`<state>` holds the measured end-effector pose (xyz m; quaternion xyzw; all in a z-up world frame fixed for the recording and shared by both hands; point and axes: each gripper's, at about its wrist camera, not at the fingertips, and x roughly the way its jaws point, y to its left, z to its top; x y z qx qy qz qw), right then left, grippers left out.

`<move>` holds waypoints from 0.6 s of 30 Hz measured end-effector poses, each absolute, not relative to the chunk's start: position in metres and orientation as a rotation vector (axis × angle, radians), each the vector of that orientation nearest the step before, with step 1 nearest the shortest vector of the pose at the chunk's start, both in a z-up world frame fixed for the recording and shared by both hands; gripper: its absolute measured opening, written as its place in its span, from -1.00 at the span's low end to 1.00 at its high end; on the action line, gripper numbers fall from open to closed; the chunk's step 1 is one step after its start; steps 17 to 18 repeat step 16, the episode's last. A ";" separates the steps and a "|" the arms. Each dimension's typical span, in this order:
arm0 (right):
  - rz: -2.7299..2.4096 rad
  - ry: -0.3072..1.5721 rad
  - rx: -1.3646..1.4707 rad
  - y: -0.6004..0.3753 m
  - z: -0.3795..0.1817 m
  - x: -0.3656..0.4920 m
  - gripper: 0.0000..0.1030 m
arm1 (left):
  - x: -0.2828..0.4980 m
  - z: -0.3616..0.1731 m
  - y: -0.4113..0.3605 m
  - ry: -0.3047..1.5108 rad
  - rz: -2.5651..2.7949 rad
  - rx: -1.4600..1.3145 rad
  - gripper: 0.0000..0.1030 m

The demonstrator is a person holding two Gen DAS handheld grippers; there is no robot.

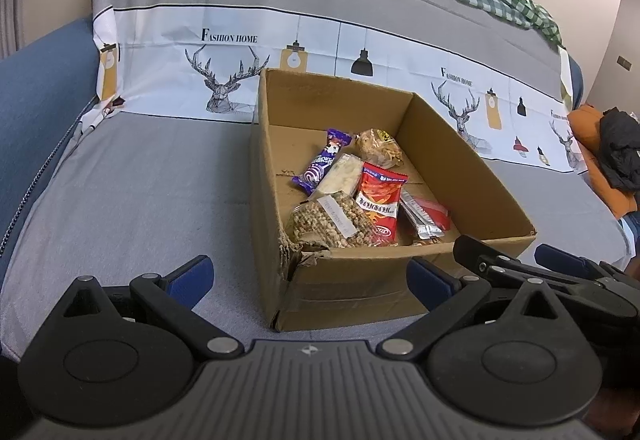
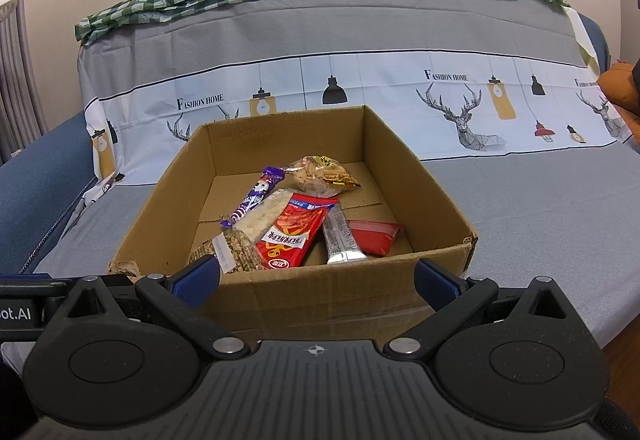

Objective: Organize snacks

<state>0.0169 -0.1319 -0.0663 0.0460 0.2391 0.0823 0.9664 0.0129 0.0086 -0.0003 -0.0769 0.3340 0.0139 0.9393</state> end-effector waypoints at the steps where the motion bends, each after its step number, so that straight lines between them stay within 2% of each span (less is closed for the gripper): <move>1: 0.163 0.485 0.093 -0.131 -0.066 0.017 0.99 | 0.013 0.000 0.008 0.680 0.027 -0.156 0.99; 18: 0.123 0.458 0.103 -0.130 -0.064 0.014 0.99 | 0.012 0.008 -0.003 0.624 -0.016 -0.082 0.99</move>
